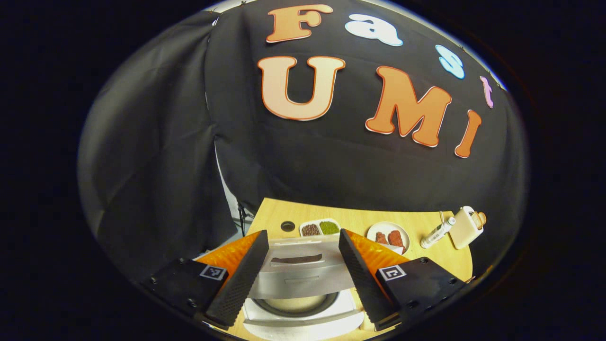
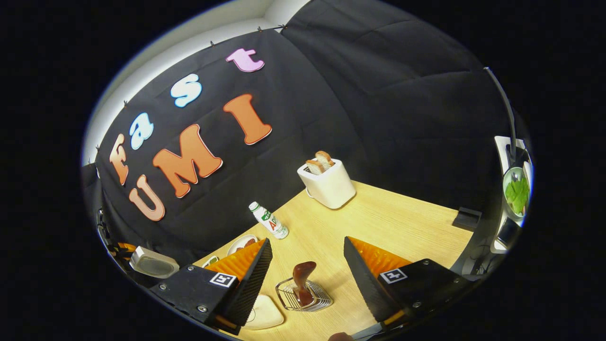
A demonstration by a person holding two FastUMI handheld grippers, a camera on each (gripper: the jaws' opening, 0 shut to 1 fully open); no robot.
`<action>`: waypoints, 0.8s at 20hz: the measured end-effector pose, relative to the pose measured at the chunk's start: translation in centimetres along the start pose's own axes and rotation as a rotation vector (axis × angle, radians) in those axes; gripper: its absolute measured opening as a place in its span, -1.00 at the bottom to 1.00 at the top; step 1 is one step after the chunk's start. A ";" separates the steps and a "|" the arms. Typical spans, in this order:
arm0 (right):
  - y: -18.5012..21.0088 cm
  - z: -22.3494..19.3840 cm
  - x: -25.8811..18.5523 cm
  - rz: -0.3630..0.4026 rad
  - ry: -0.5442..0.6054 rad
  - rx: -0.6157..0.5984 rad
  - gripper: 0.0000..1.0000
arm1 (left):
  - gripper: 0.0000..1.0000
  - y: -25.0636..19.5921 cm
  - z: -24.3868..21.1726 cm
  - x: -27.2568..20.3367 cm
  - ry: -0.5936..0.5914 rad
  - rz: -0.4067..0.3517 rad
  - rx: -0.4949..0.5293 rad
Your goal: Close the left gripper, press the button to open the rice cooker; take a wooden spoon from the chopstick holder with the right hand, scoop a spoonful of rice and pour it into the rice cooker, then put the wooden spoon back into the chopstick holder.
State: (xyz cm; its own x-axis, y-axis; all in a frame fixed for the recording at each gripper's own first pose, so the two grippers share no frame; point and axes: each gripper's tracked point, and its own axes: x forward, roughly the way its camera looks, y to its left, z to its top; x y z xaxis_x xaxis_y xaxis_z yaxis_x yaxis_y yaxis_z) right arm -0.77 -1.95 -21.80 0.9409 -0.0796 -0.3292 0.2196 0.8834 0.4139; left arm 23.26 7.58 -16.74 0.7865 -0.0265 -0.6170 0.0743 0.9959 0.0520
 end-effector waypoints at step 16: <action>4.3 0.1 -1.7 0.052 -0.029 -0.348 0.89 | 1.00 0.1 -12.5 0.2 0.123 -0.024 0.025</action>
State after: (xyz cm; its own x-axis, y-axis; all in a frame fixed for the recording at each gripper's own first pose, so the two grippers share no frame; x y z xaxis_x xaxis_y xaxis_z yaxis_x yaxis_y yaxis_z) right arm -1.42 1.89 -19.40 0.9565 -0.0393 -0.2890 0.0751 0.9907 0.1138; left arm 15.72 8.78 -26.67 0.7031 -0.0379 -0.7101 0.1087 0.9926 0.0547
